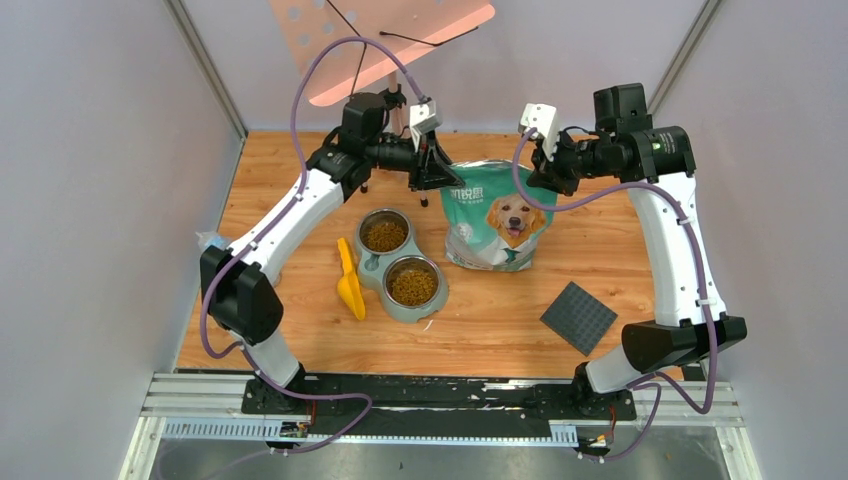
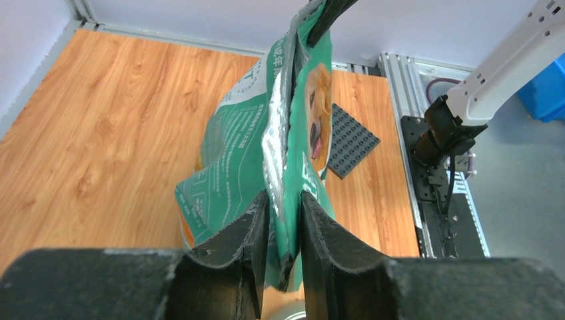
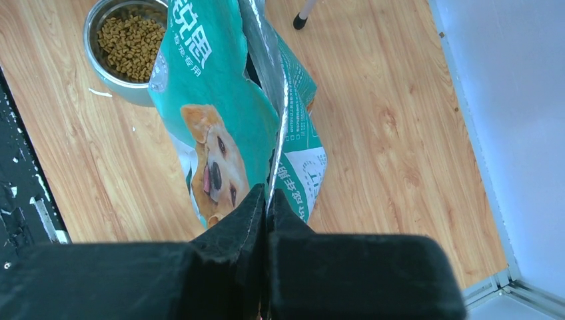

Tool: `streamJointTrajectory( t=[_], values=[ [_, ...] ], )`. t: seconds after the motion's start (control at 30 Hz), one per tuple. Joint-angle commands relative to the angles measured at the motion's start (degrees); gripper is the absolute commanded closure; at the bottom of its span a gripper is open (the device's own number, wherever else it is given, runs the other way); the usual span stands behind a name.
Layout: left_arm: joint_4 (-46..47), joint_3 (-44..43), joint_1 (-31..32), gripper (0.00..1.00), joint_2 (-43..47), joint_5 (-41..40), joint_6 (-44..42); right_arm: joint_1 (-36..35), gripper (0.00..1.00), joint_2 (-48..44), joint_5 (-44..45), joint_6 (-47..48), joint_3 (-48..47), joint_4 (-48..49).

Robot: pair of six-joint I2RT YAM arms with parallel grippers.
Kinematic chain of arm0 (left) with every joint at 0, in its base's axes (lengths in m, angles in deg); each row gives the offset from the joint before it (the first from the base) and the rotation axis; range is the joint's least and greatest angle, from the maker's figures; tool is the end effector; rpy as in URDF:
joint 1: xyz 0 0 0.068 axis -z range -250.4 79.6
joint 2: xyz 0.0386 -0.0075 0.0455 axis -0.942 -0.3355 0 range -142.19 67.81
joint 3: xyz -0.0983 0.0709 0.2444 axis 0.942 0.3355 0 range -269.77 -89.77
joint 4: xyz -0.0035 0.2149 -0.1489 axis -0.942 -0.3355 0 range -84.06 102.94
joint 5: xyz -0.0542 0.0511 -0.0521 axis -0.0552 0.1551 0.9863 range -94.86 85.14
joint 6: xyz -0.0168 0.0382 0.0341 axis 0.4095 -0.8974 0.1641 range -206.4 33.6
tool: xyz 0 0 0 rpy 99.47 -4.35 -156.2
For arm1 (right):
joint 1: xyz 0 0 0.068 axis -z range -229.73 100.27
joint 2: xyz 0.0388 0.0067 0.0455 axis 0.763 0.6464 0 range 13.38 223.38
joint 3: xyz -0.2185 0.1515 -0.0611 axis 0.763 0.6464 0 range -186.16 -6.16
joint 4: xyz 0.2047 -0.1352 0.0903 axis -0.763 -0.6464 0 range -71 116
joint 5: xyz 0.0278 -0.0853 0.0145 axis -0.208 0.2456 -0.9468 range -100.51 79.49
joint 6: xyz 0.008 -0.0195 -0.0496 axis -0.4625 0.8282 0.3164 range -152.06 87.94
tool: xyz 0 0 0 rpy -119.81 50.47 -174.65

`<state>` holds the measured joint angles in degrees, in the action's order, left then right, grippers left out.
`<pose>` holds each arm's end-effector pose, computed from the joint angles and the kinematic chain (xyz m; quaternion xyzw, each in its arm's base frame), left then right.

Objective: Serve the pet food

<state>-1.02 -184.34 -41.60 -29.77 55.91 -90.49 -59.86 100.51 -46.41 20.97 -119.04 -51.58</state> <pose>0.3268 -0.2151 0.3955 0.4849 0.5798 -0.5069 0.4145 0.2570 0.0671 0.4568 -0.5567 0.7131 0.1574 0.3961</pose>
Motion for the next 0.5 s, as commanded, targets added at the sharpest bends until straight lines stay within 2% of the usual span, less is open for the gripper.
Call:
streamJointTrajectory(
  t=[0.0,0.1,0.2,0.3,0.33,0.47],
  values=[
    [-1.38,-1.67,-1.91,0.70,3.66,1.67,-0.45,0.59,1.00,-1.53,0.24,1.81,-1.32,-0.82],
    [-2.49,-1.75,-2.23,0.81,3.55,2.94,-1.03,0.62,1.00,-1.61,-0.04,1.56,-1.03,-0.52],
    [-1.87,-1.80,-2.28,0.96,3.02,4.76,0.70,0.56,1.00,-1.69,0.09,1.34,-0.94,-0.09],
    [-0.44,-1.61,-2.26,1.00,2.86,5.38,2.72,0.57,1.00,-1.72,0.30,0.99,-1.03,0.34],
    [-0.21,-1.64,-2.25,1.00,2.91,5.39,3.07,0.63,0.96,-1.77,0.31,0.63,-1.03,0.62],
    [-0.05,-1.64,-2.25,1.00,3.21,5.38,3.01,0.51,0.59,-1.69,-2.82,-3.50,-1.28,3.39]
  ],
)
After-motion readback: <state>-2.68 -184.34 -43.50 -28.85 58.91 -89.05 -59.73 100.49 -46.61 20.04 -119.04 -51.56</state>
